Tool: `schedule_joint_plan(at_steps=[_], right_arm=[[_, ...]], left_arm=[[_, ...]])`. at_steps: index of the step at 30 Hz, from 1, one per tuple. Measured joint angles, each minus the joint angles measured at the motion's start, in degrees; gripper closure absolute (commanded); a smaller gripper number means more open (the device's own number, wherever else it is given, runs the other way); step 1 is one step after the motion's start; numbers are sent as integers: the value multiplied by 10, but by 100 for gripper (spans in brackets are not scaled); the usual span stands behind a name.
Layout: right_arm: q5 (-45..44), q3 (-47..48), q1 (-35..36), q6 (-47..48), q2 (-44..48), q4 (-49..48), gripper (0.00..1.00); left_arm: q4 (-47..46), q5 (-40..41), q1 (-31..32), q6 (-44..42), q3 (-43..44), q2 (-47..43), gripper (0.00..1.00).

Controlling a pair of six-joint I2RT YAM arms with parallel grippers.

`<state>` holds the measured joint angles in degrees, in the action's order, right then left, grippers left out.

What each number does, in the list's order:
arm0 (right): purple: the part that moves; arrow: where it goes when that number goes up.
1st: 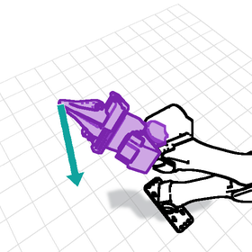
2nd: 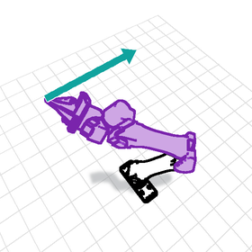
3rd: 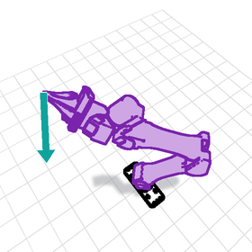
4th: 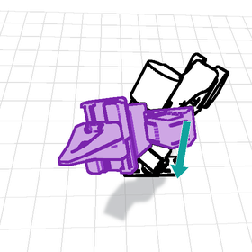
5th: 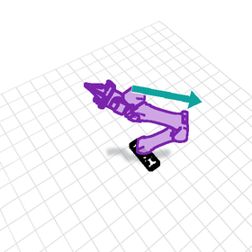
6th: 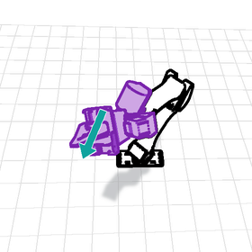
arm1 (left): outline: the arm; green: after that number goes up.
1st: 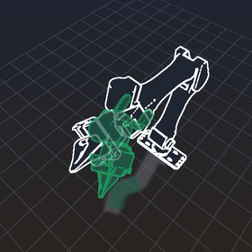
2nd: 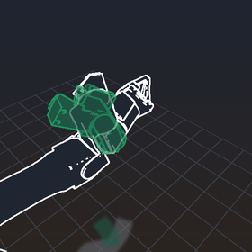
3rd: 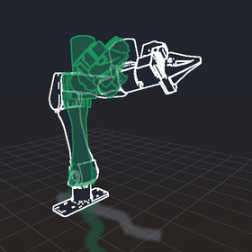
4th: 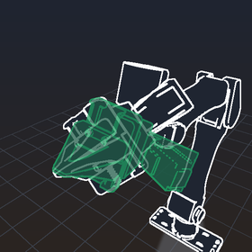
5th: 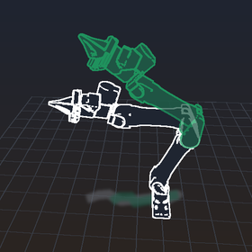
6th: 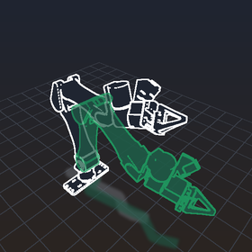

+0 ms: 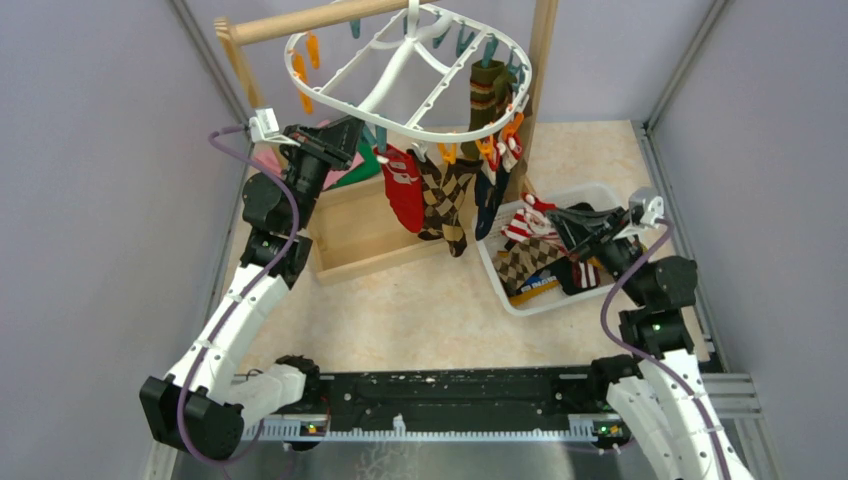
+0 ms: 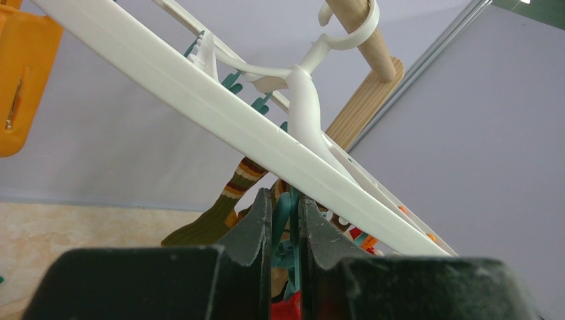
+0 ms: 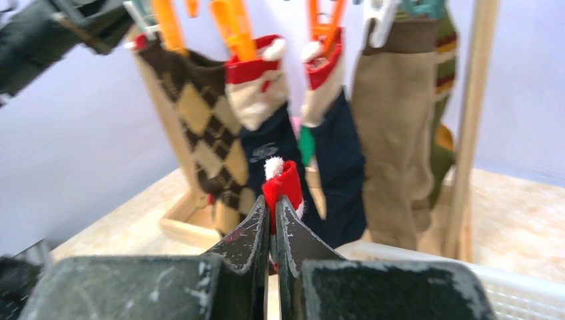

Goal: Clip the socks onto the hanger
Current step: Clamp the sock onto the hanger.

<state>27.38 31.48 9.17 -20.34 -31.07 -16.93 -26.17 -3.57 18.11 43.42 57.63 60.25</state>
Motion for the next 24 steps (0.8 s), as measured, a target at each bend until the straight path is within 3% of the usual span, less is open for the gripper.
schedule_joint_plan(at_steps=[9,13,20,24], right_arm=[[129,-11,7,-54,37,-49,100],[126,-9,84,-31,3,-58,100],[-113,75,428,189,-181,-12,100],[-238,98,504,281,-311,-111,100]], left_arm=[[0,0,0,2,0,0,94],[0,0,0,3,0,0,94],[-1,-2,0,12,0,0,94],[-2,-2,0,16,0,0,94]])
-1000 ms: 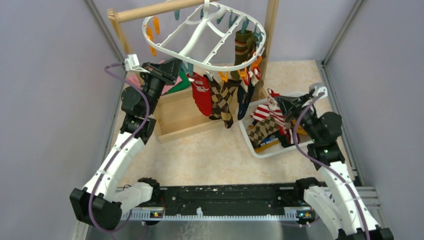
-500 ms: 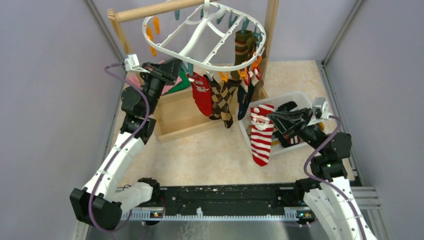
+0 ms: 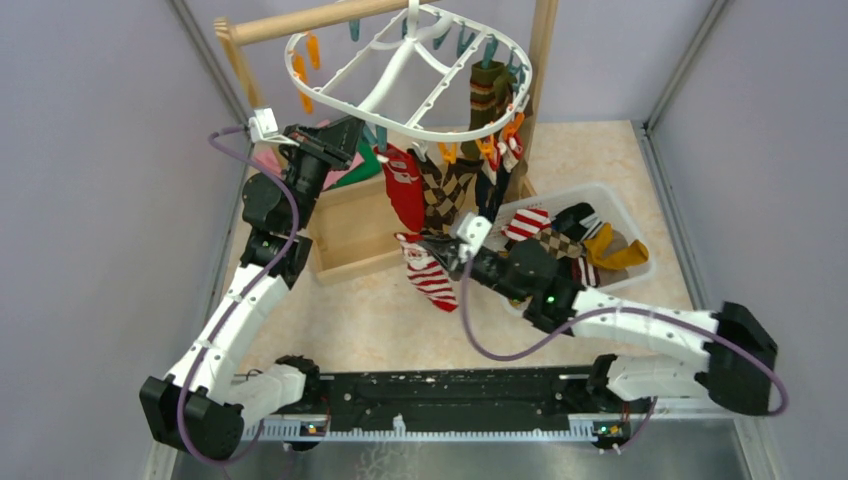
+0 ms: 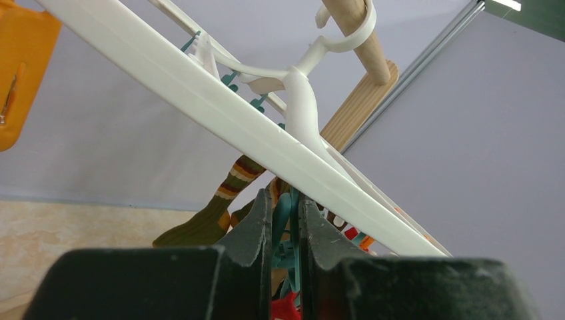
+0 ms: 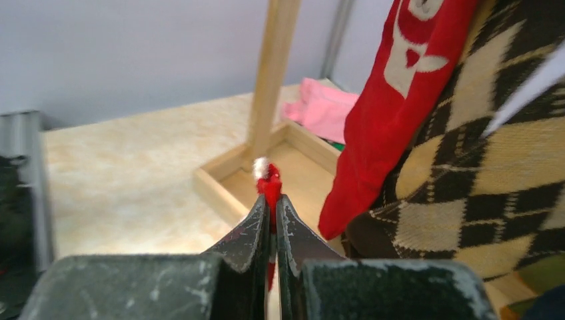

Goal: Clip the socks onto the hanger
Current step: Clamp the sock onto the hanger.

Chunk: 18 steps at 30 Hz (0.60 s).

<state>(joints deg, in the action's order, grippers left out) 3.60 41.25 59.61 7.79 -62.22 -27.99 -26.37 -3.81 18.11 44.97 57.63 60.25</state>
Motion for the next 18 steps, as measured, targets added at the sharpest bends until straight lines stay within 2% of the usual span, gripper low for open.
schedule_joint_plan(at_steps=[6,11,15,18], right_arm=[[-158,33,59,144,-193,-206,100],[-260,116,113,316,-347,-442,100],[-320,215,142,423,-452,-527,100],[-347,249,146,467,-483,-549,100]], left_arm=[[0,3,0,2,0,0,94],[0,4,0,8,0,0,94],[1,6,0,9,0,0,94],[1,9,0,6,-1,0,93]])
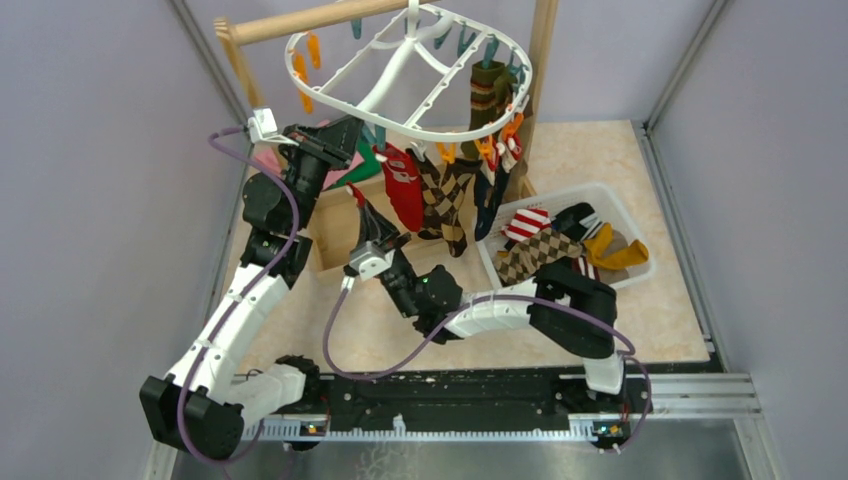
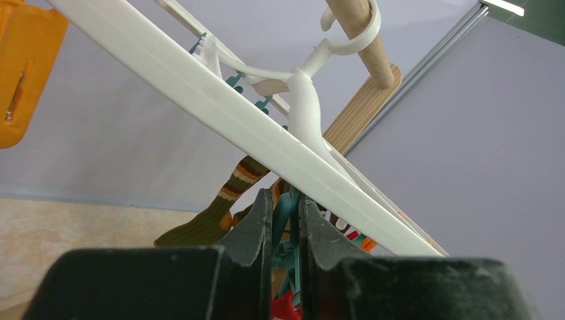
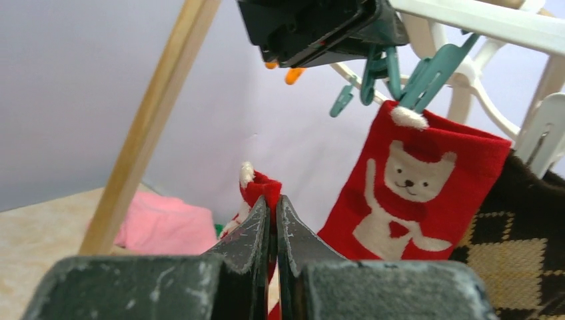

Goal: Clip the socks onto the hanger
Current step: Clamp the sock onto the hanger.

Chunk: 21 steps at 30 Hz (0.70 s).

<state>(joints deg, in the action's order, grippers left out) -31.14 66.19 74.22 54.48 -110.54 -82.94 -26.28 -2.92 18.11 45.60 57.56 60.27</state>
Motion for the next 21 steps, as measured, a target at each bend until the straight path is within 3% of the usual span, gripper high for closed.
schedule_joint_plan(at_steps=[14,21], right_arm=[[-34,85,-16,105,-24,-37,100],[-46,139,-15,150,-85,-40,100]], left_arm=[[7,0,0,-24,0,0,94],[7,-12,0,-32,0,0,94]])
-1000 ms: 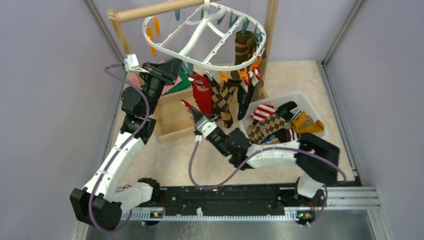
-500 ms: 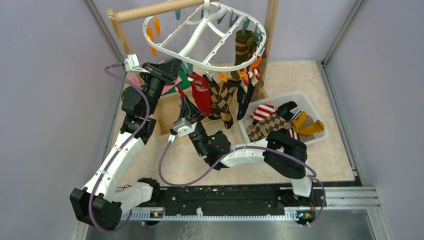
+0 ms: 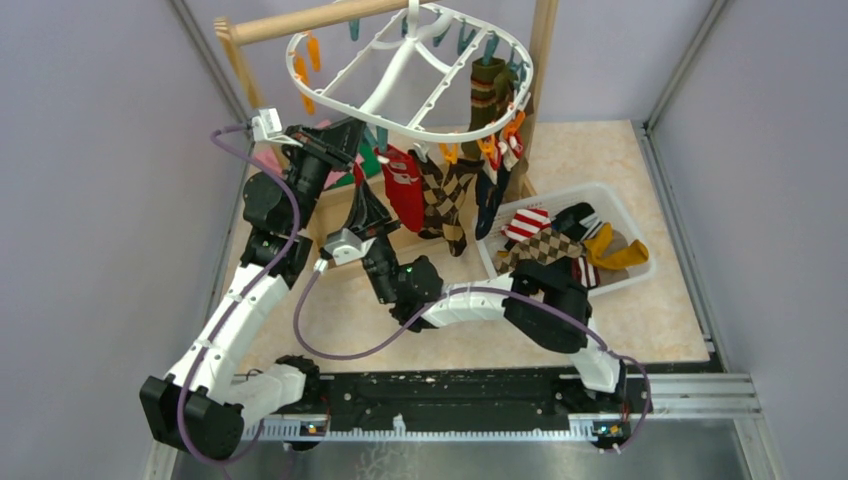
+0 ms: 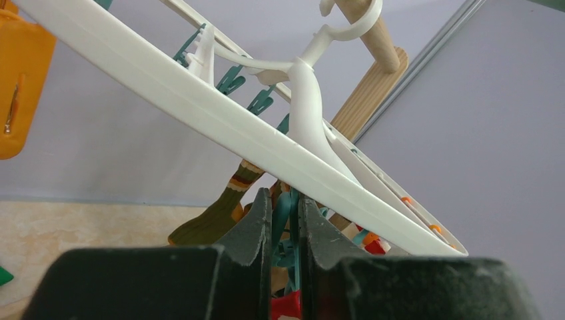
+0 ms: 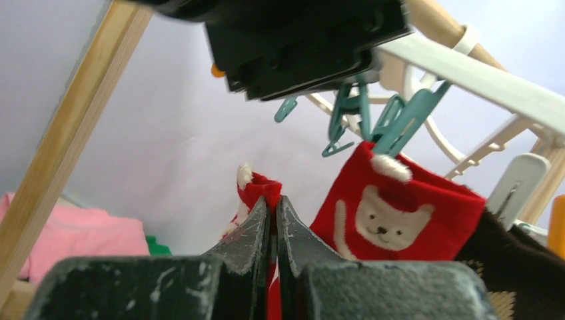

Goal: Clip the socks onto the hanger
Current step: Clamp the sock onto the hanger.

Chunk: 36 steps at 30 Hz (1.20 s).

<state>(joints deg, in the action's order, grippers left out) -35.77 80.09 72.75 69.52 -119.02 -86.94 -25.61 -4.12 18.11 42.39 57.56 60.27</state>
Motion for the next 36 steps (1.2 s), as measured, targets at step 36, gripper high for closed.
schedule_joint_plan(at_steps=[36], right_arm=[[31,-75,-9,-76,30,-1,100]], left_arm=[[36,-10,0,-1,5,23,96]])
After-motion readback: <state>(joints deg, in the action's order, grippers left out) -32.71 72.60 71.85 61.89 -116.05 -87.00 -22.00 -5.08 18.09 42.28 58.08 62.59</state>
